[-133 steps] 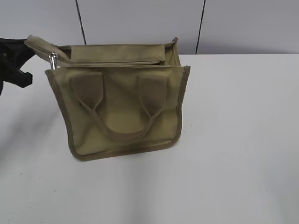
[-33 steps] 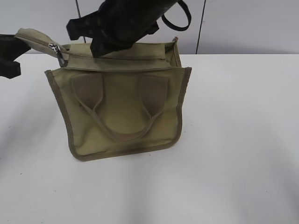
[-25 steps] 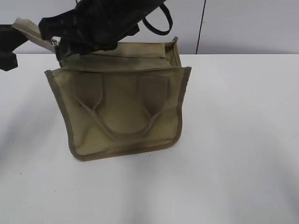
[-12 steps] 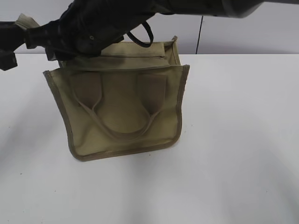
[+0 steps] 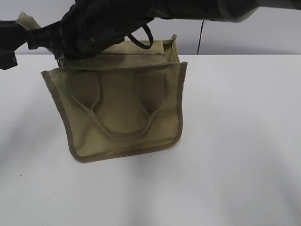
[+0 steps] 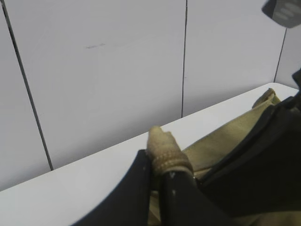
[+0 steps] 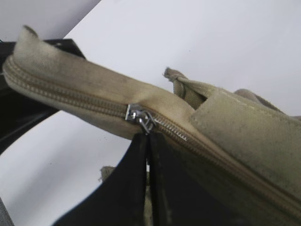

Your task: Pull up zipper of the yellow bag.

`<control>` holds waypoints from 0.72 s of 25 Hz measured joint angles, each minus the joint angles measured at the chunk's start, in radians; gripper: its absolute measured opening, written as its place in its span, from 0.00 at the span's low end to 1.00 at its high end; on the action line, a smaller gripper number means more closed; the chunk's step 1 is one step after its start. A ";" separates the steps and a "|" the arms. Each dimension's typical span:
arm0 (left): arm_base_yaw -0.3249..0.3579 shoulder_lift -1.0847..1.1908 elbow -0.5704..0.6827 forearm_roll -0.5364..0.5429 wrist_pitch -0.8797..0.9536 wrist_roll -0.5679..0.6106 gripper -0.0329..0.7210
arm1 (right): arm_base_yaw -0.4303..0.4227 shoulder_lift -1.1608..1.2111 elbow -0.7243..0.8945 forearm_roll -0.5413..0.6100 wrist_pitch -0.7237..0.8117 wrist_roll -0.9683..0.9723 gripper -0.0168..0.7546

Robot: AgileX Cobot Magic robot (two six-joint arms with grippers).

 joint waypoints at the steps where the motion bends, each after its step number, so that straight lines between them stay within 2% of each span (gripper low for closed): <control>1: 0.000 0.000 0.000 0.001 0.000 -0.001 0.05 | -0.003 0.000 0.000 0.000 0.001 0.000 0.00; 14: 0.000 -0.002 0.000 -0.001 0.050 -0.005 0.05 | -0.036 -0.053 -0.001 -0.004 0.078 -0.013 0.00; 18: 0.000 -0.002 0.000 0.003 0.074 -0.005 0.05 | -0.043 -0.053 -0.023 -0.019 0.149 -0.023 0.00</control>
